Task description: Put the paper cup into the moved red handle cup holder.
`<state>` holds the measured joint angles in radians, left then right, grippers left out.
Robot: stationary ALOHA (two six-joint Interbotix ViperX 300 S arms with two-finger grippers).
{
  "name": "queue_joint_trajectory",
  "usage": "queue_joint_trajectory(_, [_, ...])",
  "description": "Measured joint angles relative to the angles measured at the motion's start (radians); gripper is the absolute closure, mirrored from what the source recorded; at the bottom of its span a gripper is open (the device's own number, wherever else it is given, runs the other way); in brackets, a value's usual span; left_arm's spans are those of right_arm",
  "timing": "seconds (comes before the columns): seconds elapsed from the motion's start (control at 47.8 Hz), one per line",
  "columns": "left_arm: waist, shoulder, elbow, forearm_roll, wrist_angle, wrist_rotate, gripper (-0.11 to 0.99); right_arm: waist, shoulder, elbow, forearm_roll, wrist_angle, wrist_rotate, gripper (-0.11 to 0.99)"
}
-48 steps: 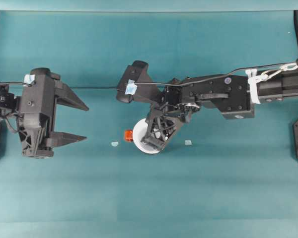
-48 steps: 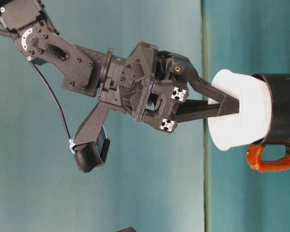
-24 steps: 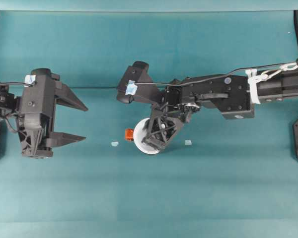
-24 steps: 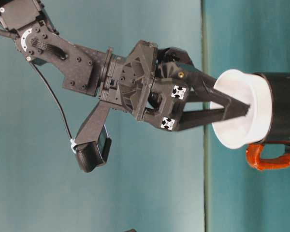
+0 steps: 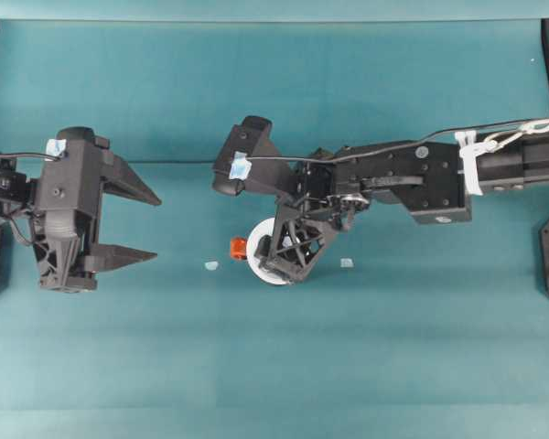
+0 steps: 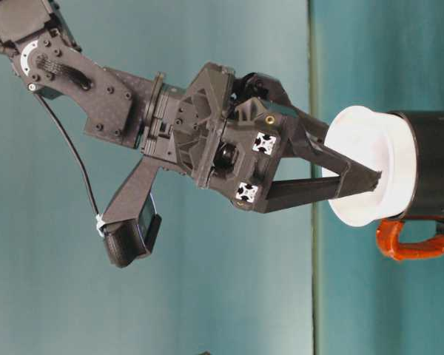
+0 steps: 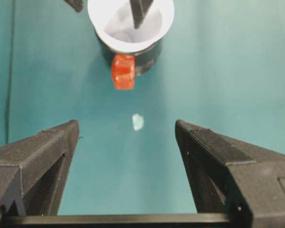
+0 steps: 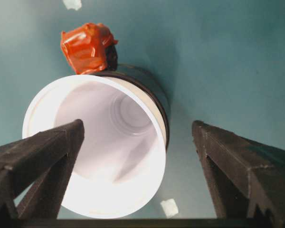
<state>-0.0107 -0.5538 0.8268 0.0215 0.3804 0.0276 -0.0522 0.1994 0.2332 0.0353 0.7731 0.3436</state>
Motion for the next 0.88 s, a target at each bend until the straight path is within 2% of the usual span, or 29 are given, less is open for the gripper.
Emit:
queue_joint_trajectory(0.168, [0.0,0.0,0.0,-0.002,0.002,0.002,0.02,0.0,-0.008,0.002,-0.002,0.011,0.0,0.05])
queue_joint_trajectory(0.335, [0.0,0.0,-0.002,-0.002,0.0,0.0,0.02,-0.002,-0.043,0.002,-0.014,0.012,0.0,0.05])
queue_joint_trajectory(0.503, [0.0,0.0,0.0,-0.002,0.002,0.0,0.02,-0.011,-0.097,0.002,-0.023,0.011,-0.002,0.05])
queue_joint_trajectory(0.733, [0.0,-0.002,0.0,-0.002,0.0,0.0,0.02,-0.014,-0.166,0.025,-0.025,0.009,-0.003,0.05])
queue_joint_trajectory(0.88, [0.0,-0.002,0.0,-0.002,0.0,0.0,0.02,-0.014,-0.207,0.054,-0.025,0.011,-0.02,0.05])
